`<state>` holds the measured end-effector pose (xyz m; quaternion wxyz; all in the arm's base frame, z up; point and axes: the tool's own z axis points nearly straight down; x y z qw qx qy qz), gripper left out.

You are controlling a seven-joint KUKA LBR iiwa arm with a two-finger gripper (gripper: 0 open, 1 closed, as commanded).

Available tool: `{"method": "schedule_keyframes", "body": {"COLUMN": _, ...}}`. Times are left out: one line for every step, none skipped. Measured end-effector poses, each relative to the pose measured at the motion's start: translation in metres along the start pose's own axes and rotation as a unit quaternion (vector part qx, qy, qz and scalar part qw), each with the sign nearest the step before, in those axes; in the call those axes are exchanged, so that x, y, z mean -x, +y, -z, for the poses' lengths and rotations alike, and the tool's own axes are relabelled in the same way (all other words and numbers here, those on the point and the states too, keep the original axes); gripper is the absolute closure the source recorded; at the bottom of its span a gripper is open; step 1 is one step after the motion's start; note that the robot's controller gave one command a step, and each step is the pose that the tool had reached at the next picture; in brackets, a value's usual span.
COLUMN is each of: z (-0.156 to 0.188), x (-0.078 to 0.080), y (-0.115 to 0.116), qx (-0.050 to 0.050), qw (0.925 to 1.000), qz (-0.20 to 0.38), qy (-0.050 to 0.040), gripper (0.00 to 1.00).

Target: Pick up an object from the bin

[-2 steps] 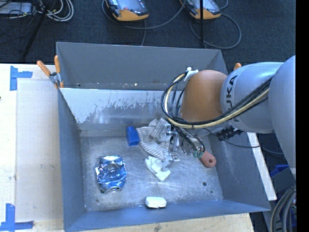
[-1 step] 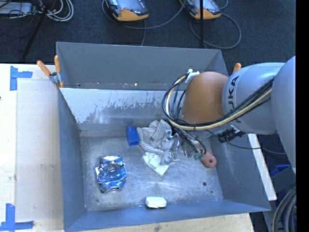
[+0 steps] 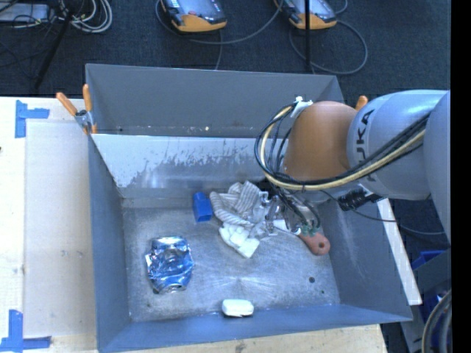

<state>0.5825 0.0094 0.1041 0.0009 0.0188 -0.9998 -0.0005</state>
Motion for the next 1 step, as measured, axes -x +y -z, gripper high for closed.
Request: {"method": "schedule_keyframes", "body": {"z": 0.1381, "x": -0.0038, "y": -0.0013, "qx": 0.0, "qw": 0.9999, "qz": -0.015, "qy": -0.0009, "gripper": 1.0}}
